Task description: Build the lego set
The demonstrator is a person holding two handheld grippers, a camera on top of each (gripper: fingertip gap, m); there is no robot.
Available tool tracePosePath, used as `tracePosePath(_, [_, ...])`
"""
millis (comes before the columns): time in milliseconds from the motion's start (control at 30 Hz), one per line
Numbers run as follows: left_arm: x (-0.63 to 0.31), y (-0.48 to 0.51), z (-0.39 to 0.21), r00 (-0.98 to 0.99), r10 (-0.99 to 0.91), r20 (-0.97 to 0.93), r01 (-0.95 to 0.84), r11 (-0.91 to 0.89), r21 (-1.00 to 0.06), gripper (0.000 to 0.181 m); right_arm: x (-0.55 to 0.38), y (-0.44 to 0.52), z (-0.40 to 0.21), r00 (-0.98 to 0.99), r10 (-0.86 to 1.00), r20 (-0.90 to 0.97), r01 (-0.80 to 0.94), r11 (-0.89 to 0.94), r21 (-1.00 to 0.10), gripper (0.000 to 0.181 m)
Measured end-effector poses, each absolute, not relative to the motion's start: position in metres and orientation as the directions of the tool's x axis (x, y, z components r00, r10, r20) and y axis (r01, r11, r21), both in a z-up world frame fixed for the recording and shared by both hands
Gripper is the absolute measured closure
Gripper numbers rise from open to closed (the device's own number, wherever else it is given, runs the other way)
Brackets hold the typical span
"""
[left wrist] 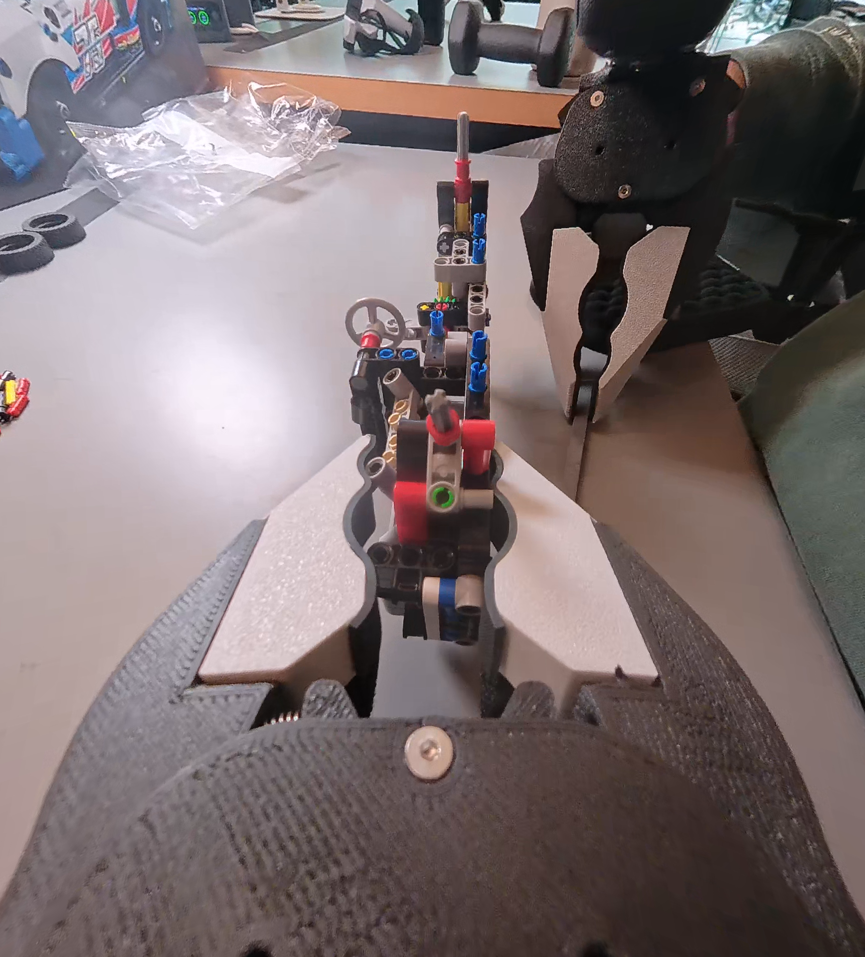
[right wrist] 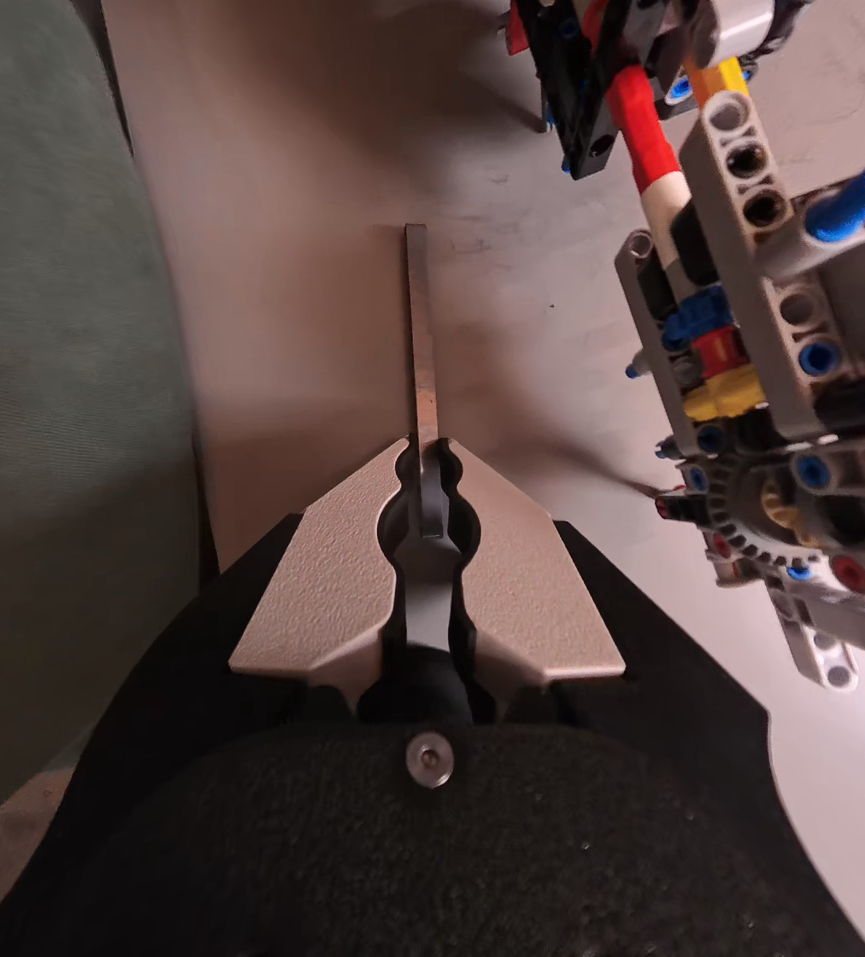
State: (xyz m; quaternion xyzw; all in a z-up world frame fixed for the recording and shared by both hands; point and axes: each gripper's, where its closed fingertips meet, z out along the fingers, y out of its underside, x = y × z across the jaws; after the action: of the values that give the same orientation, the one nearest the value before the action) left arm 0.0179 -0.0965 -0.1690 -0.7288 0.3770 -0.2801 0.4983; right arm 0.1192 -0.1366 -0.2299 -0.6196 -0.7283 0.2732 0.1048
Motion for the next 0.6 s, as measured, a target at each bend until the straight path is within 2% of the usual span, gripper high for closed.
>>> tracePosePath(133, [0.017, -0.095, -0.169, 0.564, -0.825, 0.032, -0.267, -0.219, -0.939, 0.143, 0.121, -0.122, -0.225, -0.118, 0.982, -0.147, 0.838, 0.019, -0.545, 0.175])
tracePosePath(267, [0.016, -0.095, -0.169, 0.566, -0.824, 0.039, -0.260, -0.223, -0.940, 0.143, 0.124, -0.110, -0.210, -0.029, 0.992, -0.120, 0.791, -0.050, -0.610, 0.172])
tracePosePath(367, [0.016, -0.094, -0.169, 0.566, -0.823, 0.037, -0.261, -0.222, -0.940, 0.143, 0.126, -0.119, -0.204, -0.163, 0.983, 0.081, 0.754, 0.177, -0.632, 0.171])
tracePosePath(467, [0.017, -0.095, -0.169, 0.565, -0.824, 0.034, -0.263, -0.219, -0.940, 0.143, 0.123, -0.127, -0.214, -0.302, 0.906, 0.295, 0.721, 0.420, -0.552, 0.172])
tracePosePath(600, [0.017, -0.095, -0.169, 0.565, -0.825, 0.022, -0.273, -0.212, -0.938, 0.143, 0.117, -0.125, -0.227, -0.366, 0.869, 0.334, 0.705, 0.493, -0.509, 0.171])
